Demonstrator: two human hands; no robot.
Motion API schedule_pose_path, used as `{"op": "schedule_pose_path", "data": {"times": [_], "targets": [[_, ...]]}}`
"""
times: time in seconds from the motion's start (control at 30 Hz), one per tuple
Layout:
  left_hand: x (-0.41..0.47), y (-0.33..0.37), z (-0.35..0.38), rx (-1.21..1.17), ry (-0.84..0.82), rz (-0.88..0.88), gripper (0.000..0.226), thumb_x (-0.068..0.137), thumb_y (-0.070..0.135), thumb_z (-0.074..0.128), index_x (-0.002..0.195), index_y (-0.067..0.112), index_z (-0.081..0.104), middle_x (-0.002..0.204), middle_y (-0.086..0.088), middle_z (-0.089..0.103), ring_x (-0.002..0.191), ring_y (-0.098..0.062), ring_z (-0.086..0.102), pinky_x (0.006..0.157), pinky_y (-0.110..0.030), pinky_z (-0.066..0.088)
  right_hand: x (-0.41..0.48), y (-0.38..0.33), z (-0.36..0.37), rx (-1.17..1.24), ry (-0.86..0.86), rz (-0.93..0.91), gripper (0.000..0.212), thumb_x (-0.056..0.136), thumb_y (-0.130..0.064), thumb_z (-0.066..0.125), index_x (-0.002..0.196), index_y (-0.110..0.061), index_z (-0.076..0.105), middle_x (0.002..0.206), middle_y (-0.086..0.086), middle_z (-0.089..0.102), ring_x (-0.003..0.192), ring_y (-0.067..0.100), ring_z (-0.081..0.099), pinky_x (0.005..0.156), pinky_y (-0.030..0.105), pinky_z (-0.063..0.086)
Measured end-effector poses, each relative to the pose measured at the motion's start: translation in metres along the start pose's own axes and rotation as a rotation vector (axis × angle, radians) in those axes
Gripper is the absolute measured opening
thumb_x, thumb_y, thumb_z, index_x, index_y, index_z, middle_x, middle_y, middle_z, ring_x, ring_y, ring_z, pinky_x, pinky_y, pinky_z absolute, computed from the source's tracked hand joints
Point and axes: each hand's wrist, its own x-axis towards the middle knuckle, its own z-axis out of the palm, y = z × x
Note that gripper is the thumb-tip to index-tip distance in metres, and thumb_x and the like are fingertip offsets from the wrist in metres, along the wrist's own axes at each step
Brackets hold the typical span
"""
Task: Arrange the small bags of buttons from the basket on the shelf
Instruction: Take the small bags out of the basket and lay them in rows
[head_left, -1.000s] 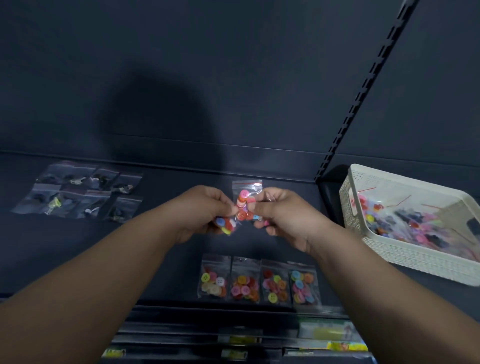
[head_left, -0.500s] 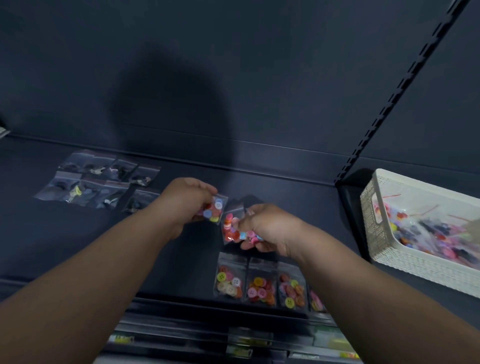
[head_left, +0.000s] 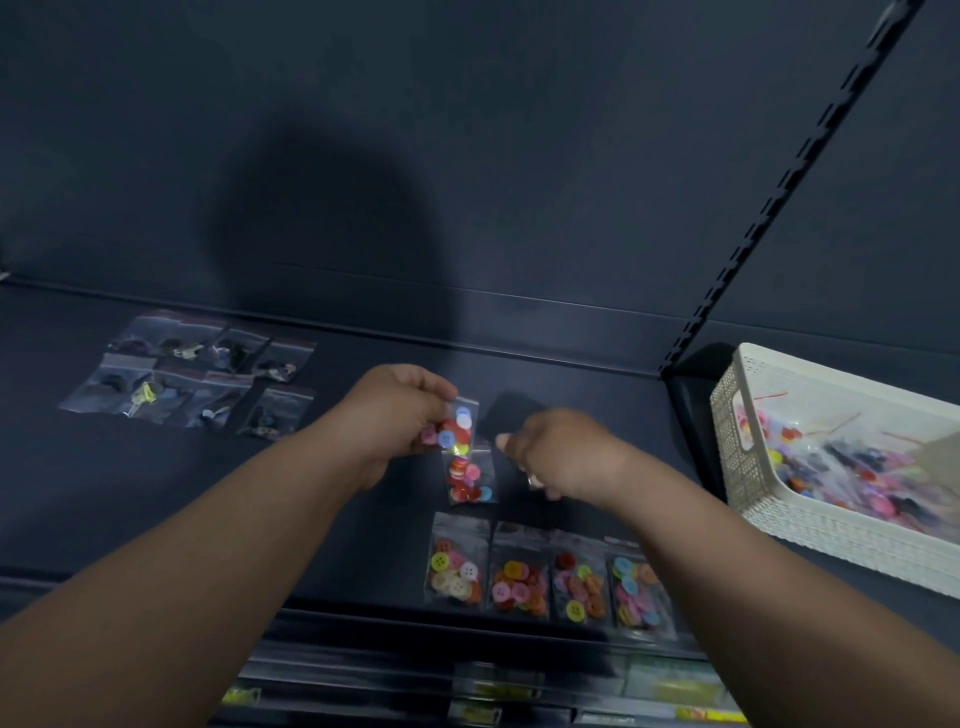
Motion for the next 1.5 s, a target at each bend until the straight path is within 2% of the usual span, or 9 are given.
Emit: {"op": "schedule_pose_path", "data": {"times": [0.1,0.23,0.33,0.47,0.63,1.0,1.2,1.3,1.5], "targets": [[-0.001,0.000,0.009,-0.010,-0.026,0.026,0.019,0.086,-0.006,0.057,0.083,0.012,0.062,0.086,-0.009,0.066,0.067,-0.015,0.063,0.055,-0.023,0.052,-0.007,0.006,-0.007,0.442,0.006,-0.063,0.029,0.092,-0.040,0.057,0.104,-0.014,0.060,0.091,-0.002,0.065,0.065,0.011,0.058,0.053,0.019,0.042],[-0.007,0.000,0.024,-0.004,-0.072,0.074,0.021,0.084,-0.007,0.058,0.086,0.013,0.061,0.086,-0.007,0.063,0.071,-0.018,0.061,0.063,-0.029,0.052,-0.004,0.011,-0.003,0.731,-0.014,-0.066,0.010,0.086,-0.020,0.068,0.082,-0.022,0.059,0.074,0.000,0.065,0.050,0.006,0.054,0.046,0.019,0.034],[-0.004,-0.008,0.025,0.064,-0.055,0.134,0.015,0.085,0.007,0.065,0.094,0.017,0.059,0.085,-0.004,0.062,0.072,-0.016,0.061,0.063,-0.027,0.053,0.000,0.017,-0.002,0.710,0.021,-0.031,0.014,0.086,-0.013,0.065,0.079,-0.020,0.056,0.071,0.001,0.064,0.048,0.007,0.053,0.043,0.019,0.032],[0.005,-0.032,0.017,0.525,-0.006,0.271,0.010,0.084,0.022,0.067,0.084,0.029,0.059,0.088,0.005,0.063,0.084,-0.013,0.062,0.076,-0.026,0.048,0.000,0.030,-0.004,0.569,0.005,0.056,0.005,0.089,-0.012,0.061,0.089,-0.017,0.059,0.077,0.001,0.063,0.057,0.009,0.055,0.047,0.020,0.034],[0.007,-0.049,0.016,0.928,-0.057,0.448,0.009,0.083,0.030,0.068,0.090,0.025,0.071,0.094,0.006,0.052,0.097,-0.013,0.048,0.085,-0.025,0.041,0.003,0.035,0.001,0.398,-0.002,0.082,0.013,0.089,-0.011,0.059,0.080,-0.018,0.053,0.073,0.002,0.056,0.055,0.011,0.051,0.046,0.018,0.030],[0.009,-0.048,0.004,0.895,-0.160,0.466,0.006,0.081,0.024,0.071,0.086,0.027,0.071,0.092,0.009,0.051,0.093,-0.010,0.052,0.088,-0.029,0.045,0.003,0.031,0.004,0.232,-0.024,0.085,0.020,0.084,-0.014,0.066,0.073,-0.018,0.049,0.067,0.001,0.052,0.056,0.014,0.050,0.042,0.020,0.031],[0.008,-0.046,0.006,0.908,-0.139,0.482,0.012,0.081,0.024,0.071,0.093,0.024,0.070,0.096,0.006,0.052,0.093,-0.010,0.052,0.087,-0.026,0.045,-0.001,0.033,-0.006,0.230,-0.019,0.100,0.028,0.085,-0.027,0.067,0.102,-0.009,0.053,0.075,0.006,0.056,0.058,0.015,0.053,0.047,0.021,0.036],[0.009,-0.048,0.009,0.938,-0.123,0.506,0.010,0.080,0.026,0.071,0.090,0.025,0.070,0.093,0.006,0.051,0.094,-0.012,0.052,0.087,-0.028,0.045,-0.005,0.037,-0.016,0.341,0.000,0.113,0.002,0.087,-0.009,0.056,0.089,-0.007,0.054,0.078,0.011,0.059,0.056,0.016,0.055,0.048,0.021,0.044],[0.011,-0.046,0.016,0.914,-0.078,0.471,0.008,0.079,0.028,0.072,0.084,0.028,0.066,0.084,0.013,0.046,0.087,-0.010,0.052,0.079,-0.025,0.043,-0.012,0.054,-0.030,0.403,-0.012,0.080,0.011,0.092,-0.012,0.055,0.087,-0.015,0.065,0.096,0.004,0.066,0.084,0.016,0.063,0.059,0.022,0.053]]}}
